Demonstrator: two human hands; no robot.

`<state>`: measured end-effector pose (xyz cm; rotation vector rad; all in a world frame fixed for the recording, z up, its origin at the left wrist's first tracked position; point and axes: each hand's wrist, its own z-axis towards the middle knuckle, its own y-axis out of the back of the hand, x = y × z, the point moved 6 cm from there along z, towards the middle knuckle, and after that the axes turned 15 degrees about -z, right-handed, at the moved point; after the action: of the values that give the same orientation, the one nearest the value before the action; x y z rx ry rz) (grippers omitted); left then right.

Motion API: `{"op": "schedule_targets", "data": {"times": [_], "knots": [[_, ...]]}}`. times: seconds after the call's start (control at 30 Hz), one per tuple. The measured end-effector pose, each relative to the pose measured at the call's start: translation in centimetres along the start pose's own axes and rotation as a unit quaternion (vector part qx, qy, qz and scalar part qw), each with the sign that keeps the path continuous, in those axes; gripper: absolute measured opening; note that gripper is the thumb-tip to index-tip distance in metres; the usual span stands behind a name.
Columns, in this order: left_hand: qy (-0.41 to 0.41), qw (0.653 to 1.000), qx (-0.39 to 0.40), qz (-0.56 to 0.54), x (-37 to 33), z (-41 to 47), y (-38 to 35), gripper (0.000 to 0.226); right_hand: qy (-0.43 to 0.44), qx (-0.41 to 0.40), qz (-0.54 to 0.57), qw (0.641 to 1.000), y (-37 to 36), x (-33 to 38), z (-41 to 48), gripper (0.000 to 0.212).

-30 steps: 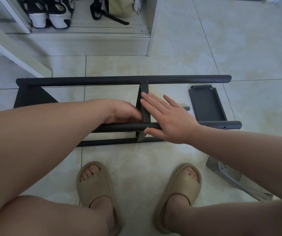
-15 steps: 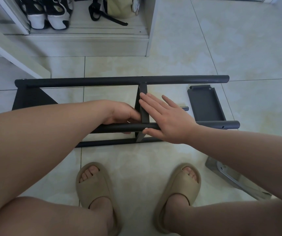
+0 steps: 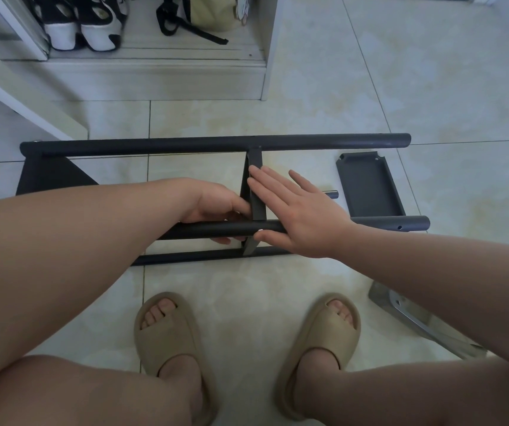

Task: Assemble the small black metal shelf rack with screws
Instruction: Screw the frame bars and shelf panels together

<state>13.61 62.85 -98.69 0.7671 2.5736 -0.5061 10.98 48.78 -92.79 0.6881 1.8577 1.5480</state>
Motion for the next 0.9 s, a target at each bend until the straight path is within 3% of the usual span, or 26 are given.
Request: {"op": "schedule_targets", "data": {"times": [0.23,0.4,0.53,0.73,0.9], "knots": [[-0.056,0.998,0.020,-0.028,-0.55,0.12,-0.10,0.016,0.000,0.002,-0.003,1.000,-0.02,-0.04,0.04,0.087],[-0.041,0.998,0.025,-0.049,-0.43,0.07,0.01,0.018,-0.001,0.007,-0.003,1.000,0.02,-0.05,0.07,0.087],[-0.024,1.000,0.005,-0.005,-0.15,0.14,0.08,0.019,-0.001,0.008,0.000,1.000,0.11,-0.02,0.06,0.087],[-0.059,0.998,0.031,-0.017,-0.53,0.09,-0.05,0.036,-0.001,0.006,-0.001,1.000,0.12,-0.02,0.08,0.087],[-0.055,0.997,0.034,-0.047,-0.58,0.00,-0.04,0.020,0.000,0.006,-0.005,1.000,0.15,-0.01,0.08,0.087]]}}
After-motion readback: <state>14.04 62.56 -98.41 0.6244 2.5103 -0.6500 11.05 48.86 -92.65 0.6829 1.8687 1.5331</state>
